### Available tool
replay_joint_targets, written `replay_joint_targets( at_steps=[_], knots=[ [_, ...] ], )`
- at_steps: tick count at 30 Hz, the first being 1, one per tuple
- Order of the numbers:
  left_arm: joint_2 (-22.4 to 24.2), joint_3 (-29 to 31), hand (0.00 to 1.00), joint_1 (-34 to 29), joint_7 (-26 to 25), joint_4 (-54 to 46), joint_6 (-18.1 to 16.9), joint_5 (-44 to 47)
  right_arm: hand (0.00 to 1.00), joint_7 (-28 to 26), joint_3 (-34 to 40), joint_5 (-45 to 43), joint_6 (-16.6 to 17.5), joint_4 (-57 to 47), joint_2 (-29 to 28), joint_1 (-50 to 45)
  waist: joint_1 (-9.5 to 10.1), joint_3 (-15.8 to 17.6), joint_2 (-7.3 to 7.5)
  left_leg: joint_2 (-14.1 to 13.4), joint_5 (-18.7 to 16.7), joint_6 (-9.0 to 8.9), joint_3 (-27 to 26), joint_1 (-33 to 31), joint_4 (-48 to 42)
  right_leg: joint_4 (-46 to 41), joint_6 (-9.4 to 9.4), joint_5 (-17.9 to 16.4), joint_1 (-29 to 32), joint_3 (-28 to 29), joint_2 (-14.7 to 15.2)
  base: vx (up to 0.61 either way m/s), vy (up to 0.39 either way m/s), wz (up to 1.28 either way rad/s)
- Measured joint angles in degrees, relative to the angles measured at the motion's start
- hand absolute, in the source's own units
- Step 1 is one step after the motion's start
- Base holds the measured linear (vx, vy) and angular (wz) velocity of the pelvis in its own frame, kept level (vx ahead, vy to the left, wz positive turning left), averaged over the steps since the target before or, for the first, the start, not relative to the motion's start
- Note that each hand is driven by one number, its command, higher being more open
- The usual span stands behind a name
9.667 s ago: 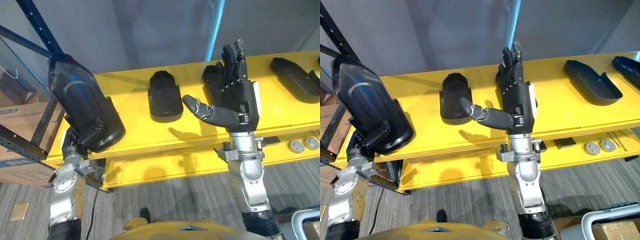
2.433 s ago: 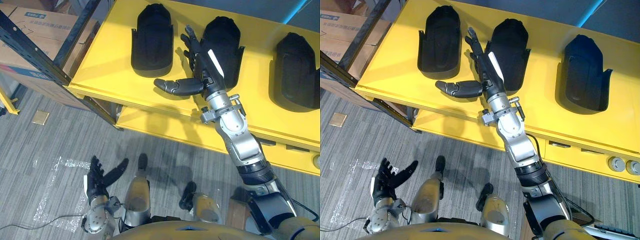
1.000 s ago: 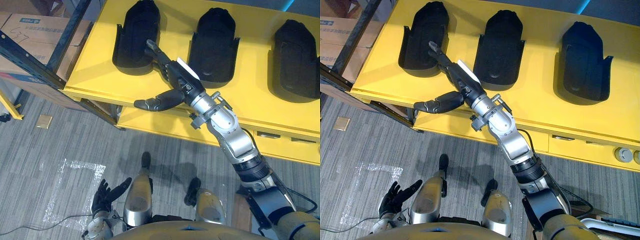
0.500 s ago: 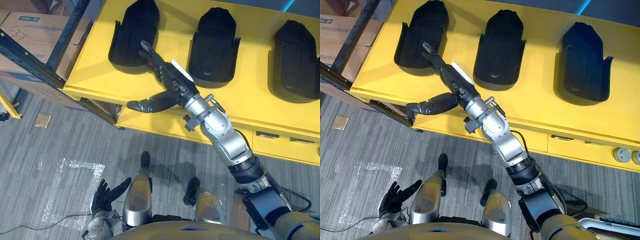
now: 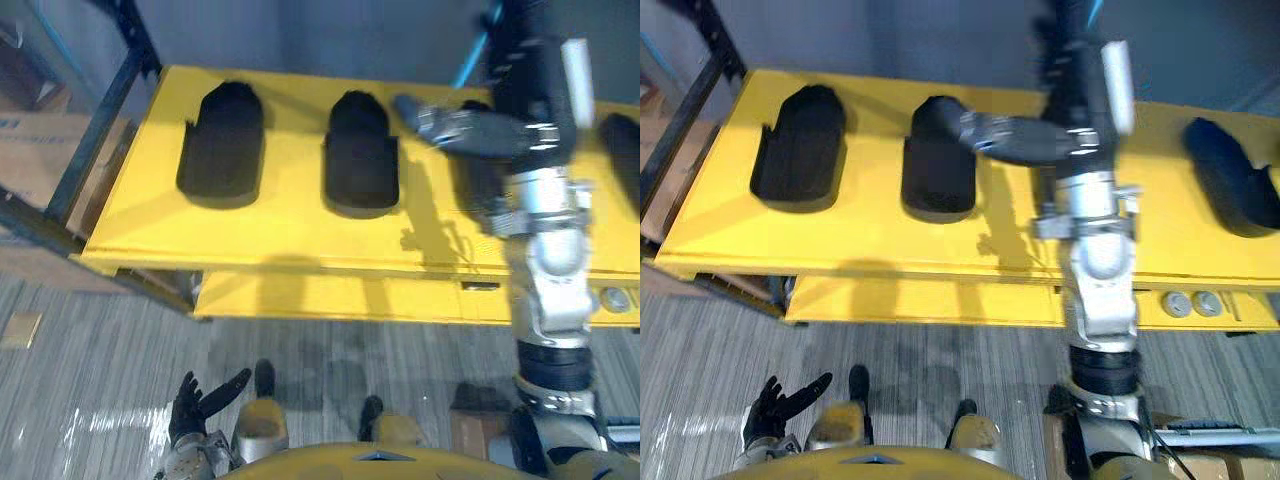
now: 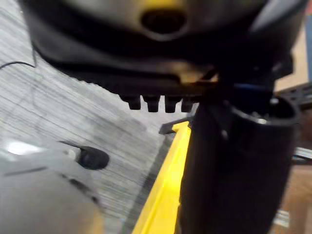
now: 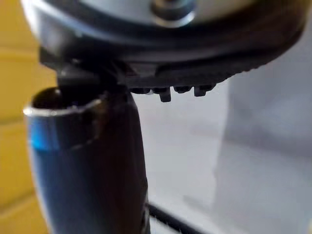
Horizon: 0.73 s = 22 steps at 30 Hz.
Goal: Walk over and take three plastic housings, then place them on the shelf
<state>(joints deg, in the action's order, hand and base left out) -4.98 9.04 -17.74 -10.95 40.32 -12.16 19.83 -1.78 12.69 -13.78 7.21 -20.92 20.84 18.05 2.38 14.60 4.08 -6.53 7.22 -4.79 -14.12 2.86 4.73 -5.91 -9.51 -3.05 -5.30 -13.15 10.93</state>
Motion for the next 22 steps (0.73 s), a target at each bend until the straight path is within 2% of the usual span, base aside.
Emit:
replay_joint_targets(
  at_steps=[1,3,5,7,10,12,14,16,17,20,22],
  knots=[
    [0.0,0.7,1.0,0.0,0.0,0.4,-0.1,0.0,1.0,0.3,2.4,0.0,0.3,-0.3,0.6,-1.7,-0.45,-1.0,0.2,0.0,-0.3,-0.07,-0.6,0.2,0.0,0.2,-0.01,0.0,0.1,0.8,0.0,0.04,0.034,-0.55],
    [0.0,3.0,1.0,0.0,0.0,2.8,-0.4,0.0,1.0,1.5,9.4,-0.5,0.5,-0.3,2.3,-7.6,-2.66,-3.4,0.45,-0.1,-1.3,-0.33,-2.6,1.4,0.3,0.5,0.01,0.0,0.2,2.6,-0.1,0.01,0.022,-0.52],
    [0.0,3.3,1.0,-0.3,0.0,5.3,-0.5,-0.1,1.0,3.3,14.6,-0.6,-0.1,-0.2,3.2,-14.3,-3.82,-5.0,0.17,-0.3,-2.3,-1.02,-4.7,2.3,0.4,1.2,0.16,-0.1,0.4,4.8,-0.3,0.0,0.015,-0.56],
    [0.8,3.2,1.0,-1.0,0.2,7.3,-0.6,-0.2,1.0,4.9,19.2,-0.5,-0.5,2.6,3.3,-21.6,-6.07,-5.8,-0.48,-0.4,-2.6,-1.14,-6.7,3.4,0.4,1.0,0.39,-0.2,1.3,6.6,-0.5,-0.01,0.018,-0.5],
    [0.8,3.1,1.0,-1.4,0.1,9.0,-0.6,-2.3,1.0,6.9,21.7,-1.1,-2.4,13.5,1.3,-30.0,-9.12,-6.9,-1.03,-1.2,-2.6,-1.29,-9.3,3.9,0.4,0.9,0.65,-0.1,2.3,9.0,-1.4,0.02,-0.016,-0.49],
    [0.6,3.1,1.0,-1.0,0.1,9.8,-0.7,-2.2,1.0,7.7,22.0,-1.1,-4.3,21.3,-1.6,-33.3,-10.17,-7.1,-1.15,-1.5,-2.8,-1.58,-9.9,4.6,0.4,0.9,0.75,0.0,2.2,9.4,-1.7,0.02,-0.023,-0.19],
    [0.4,3.2,1.0,-0.7,0.1,10.4,-0.7,-2.1,1.0,8.5,21.1,-3.7,-5.3,30.0,-5.0,-35.7,-10.38,-7.4,-1.33,-1.7,-2.9,-1.79,-10.8,5.0,0.4,0.9,0.82,0.0,2.3,10.2,-2.0,0.02,-0.009,-0.19],
    [0.0,3.2,1.0,-0.5,0.3,11.0,-1.1,-2.2,1.0,6.9,20.2,-12.2,-5.4,42.5,-9.6,-37.3,-10.4,-7.5,-1.57,-1.9,-3.1,-1.98,-11.0,5.7,0.4,0.9,1.13,-0.1,2.1,10.3,-2.1,0.0,-0.01,-0.1],
    [0.0,3.2,1.0,-0.4,0.3,11.0,-1.3,-2.3,1.0,6.7,19.9,-13.5,-5.6,45.2,-10.5,-37.4,-10.4,-7.6,-1.69,-1.9,-3.1,-2.0,-11.0,5.7,0.4,0.9,1.14,-0.2,2.0,10.3,-2.1,0.0,0.0,0.0],
    [-0.1,3.1,1.0,0.0,1.3,11.0,-1.4,-2.5,1.0,4.6,17.0,-13.5,-6.1,54.7,-13.8,-37.3,-10.15,-7.9,-2.28,-1.8,-3.1,-1.99,-10.9,5.9,0.4,1.0,1.15,-0.2,1.8,10.2,-2.0,0.0,0.0,0.01],
    [-0.1,2.9,1.0,0.4,2.6,11.0,-1.4,-2.4,1.0,1.4,15.8,-13.4,-8.1,59.0,-14.2,-36.7,-9.21,-8.1,-2.65,-1.8,-3.1,-1.98,-10.6,6.5,0.4,1.2,1.24,-0.2,1.1,9.9,-1.9,-0.01,-0.001,0.03]
  ],
)
